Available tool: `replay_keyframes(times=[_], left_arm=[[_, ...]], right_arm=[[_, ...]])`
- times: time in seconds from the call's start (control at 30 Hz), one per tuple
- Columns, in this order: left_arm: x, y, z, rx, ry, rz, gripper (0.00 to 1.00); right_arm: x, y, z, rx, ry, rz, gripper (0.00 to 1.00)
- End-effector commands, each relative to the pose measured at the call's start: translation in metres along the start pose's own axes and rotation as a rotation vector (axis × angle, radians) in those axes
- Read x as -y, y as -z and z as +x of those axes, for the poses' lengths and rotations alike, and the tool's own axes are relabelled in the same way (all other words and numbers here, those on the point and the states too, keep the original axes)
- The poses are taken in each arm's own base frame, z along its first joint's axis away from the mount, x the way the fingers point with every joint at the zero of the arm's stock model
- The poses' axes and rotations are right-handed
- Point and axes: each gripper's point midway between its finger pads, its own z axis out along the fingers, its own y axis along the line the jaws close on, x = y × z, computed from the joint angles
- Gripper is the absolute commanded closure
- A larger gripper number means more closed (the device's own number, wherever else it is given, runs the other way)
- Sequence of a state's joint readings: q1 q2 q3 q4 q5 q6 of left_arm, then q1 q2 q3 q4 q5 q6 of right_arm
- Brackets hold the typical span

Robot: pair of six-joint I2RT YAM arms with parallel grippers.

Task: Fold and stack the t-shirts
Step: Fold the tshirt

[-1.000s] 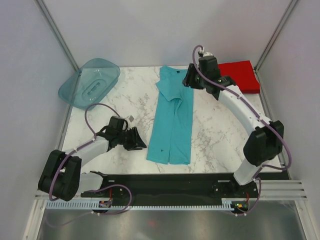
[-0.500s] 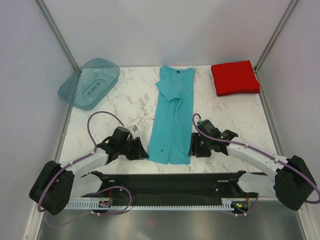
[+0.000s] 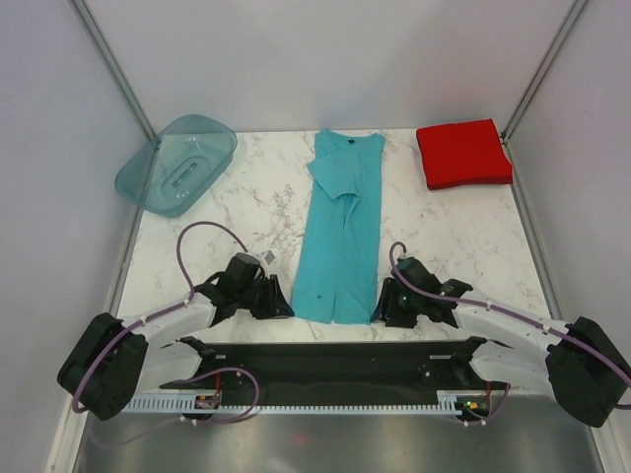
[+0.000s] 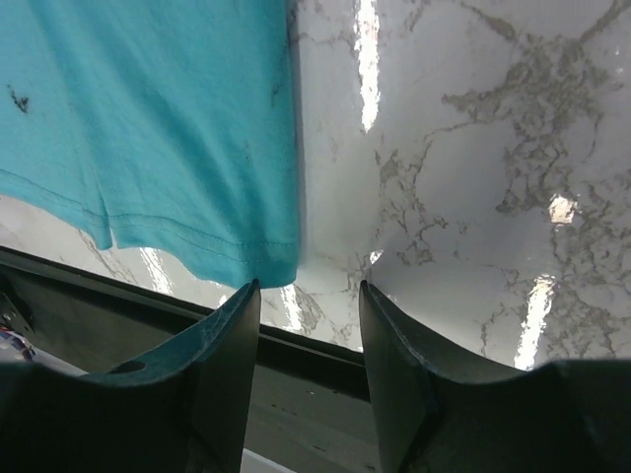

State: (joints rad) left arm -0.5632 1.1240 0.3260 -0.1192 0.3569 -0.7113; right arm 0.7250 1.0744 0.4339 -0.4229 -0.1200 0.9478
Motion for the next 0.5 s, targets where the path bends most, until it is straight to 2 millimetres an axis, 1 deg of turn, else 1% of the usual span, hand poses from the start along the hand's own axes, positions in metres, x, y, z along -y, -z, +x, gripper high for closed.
replay_keyframes(times=[0.0,0.1,0.13,0.27,0.37,0.4,0.47], left_arm=[[-0.007,-0.004,0.001,0.003,0.008,-0.031,0.7],[-0.007,-0.004,0.003,-0.004,0.005,-0.029,0.76],[-0.007,-0.004,0.003,-0.004,0.006,-0.027,0.8],[-0.005,-0.003,0.003,-0.003,0.006,-0.017,0.87],[-0.003,-0.002,0.004,-0.006,0.004,-0.008,0.96],[-0.003,-0.002,0.004,-0.008,0.005,-0.007,0.97],[-0.002,-0.002,0.004,-0.009,0.004,-0.002,0.98]], right_arm=[[-0.017,0.0,-0.013,0.061,-0.028,-0.064,0.47],[-0.022,0.001,-0.016,0.066,-0.032,-0.069,0.47],[-0.023,0.001,-0.016,0.063,-0.034,-0.073,0.47],[-0.03,0.005,-0.019,0.068,-0.047,-0.085,0.48],[-0.033,0.009,-0.021,0.07,-0.051,-0.085,0.47],[-0.033,0.009,-0.021,0.07,-0.052,-0.083,0.47],[-0.034,0.011,-0.023,0.074,-0.052,-0.082,0.47]])
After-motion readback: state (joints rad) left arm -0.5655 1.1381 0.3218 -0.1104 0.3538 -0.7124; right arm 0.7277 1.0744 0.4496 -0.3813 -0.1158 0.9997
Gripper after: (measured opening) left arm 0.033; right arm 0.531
